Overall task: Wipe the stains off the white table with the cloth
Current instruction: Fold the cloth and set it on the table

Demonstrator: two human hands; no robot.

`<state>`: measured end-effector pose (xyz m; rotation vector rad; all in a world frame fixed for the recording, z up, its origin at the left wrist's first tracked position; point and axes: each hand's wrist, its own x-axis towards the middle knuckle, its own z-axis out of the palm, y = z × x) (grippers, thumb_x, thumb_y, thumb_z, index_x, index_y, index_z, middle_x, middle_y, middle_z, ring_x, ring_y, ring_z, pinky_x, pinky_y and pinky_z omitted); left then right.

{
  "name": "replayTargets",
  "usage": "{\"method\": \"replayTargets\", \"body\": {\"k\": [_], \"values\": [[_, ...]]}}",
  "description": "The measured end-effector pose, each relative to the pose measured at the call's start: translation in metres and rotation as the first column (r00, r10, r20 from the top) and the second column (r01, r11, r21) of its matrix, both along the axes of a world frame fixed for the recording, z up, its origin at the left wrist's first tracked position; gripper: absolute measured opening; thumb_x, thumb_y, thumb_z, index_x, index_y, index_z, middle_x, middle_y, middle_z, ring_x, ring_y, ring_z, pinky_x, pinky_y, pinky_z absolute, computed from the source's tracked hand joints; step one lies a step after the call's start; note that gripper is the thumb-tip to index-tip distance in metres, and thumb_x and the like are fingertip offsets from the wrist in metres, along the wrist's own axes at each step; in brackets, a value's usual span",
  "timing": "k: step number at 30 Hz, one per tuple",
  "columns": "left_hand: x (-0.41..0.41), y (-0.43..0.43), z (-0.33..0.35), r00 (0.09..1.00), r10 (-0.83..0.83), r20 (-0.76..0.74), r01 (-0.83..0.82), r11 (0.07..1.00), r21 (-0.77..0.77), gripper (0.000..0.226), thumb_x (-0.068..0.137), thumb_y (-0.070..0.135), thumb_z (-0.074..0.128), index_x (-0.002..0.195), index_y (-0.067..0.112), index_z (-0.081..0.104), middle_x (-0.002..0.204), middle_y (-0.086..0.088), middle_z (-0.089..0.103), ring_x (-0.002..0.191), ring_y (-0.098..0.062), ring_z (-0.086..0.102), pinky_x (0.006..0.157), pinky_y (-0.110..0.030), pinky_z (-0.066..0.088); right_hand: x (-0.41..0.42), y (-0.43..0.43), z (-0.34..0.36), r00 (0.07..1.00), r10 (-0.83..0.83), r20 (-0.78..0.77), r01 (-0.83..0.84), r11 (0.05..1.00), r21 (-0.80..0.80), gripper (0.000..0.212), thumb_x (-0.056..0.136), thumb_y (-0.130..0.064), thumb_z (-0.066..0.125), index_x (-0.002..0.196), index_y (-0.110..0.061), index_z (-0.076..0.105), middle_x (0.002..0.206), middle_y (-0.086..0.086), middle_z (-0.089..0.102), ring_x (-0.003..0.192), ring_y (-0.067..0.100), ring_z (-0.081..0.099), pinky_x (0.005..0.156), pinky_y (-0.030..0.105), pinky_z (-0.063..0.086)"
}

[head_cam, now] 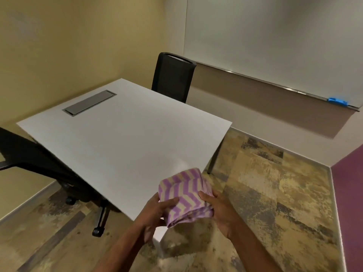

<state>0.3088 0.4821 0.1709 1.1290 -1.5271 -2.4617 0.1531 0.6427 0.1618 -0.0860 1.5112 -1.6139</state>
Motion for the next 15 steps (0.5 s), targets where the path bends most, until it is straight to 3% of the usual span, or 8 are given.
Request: {"method": "replayTargets", "body": {"k": [6,9,12,15], "values": [[-0.067,0.021,0.005,0.985,0.165,-0.058,-0.161,0.985,0.06,0.059,0.074,0.009,0.085,0.129,0.017,0.062,0.115,-0.012,0.077,0.095,-0.03,0.077,0.069,-0.034,0.06,-0.085,0.004,0.019,0.981,0.123,-0.152,-0.108,0.989,0.101,0.034,0.091,-0.033,0.076,0.121,-0.018,0.072,0.103,0.007,0.081,0.083,0.021,0.079,0.059,0.025,0.058],[-0.093,0.028,0.011,0.966,0.252,-0.064,-0.251,0.968,0.029,0.056,0.075,0.008,0.084,0.126,0.014,0.064,0.112,-0.012,0.078,0.099,-0.033,0.076,0.074,-0.036,0.062,-0.121,-0.001,0.025,0.957,0.209,-0.2,-0.184,0.974,0.135,0.029,0.096,-0.035,0.071,0.121,-0.022,0.07,0.099,0.001,0.081,0.084,0.018,0.079,0.063,0.023,0.058],[-0.115,0.026,0.016,0.94,0.336,-0.054,-0.338,0.94,-0.036,0.049,0.075,0.007,0.084,0.12,0.012,0.065,0.102,-0.009,0.08,0.091,-0.031,0.077,0.069,-0.033,0.062,-0.144,-0.014,0.028,0.937,0.247,-0.245,-0.217,0.965,0.144,0.029,0.096,-0.038,0.068,0.12,-0.022,0.068,0.097,-0.002,0.081,0.084,0.016,0.079,0.063,0.02,0.058],[-0.132,0.012,0.02,0.918,0.392,-0.062,-0.396,0.914,-0.088,0.051,0.077,0.007,0.084,0.123,0.009,0.062,0.108,-0.013,0.076,0.098,-0.034,0.074,0.079,-0.04,0.064,-0.164,-0.037,0.027,0.911,0.279,-0.302,-0.233,0.955,0.182,0.035,0.097,-0.041,0.067,0.123,-0.019,0.062,0.108,0.004,0.076,0.09,0.019,0.078,0.068,0.024,0.061]]}}
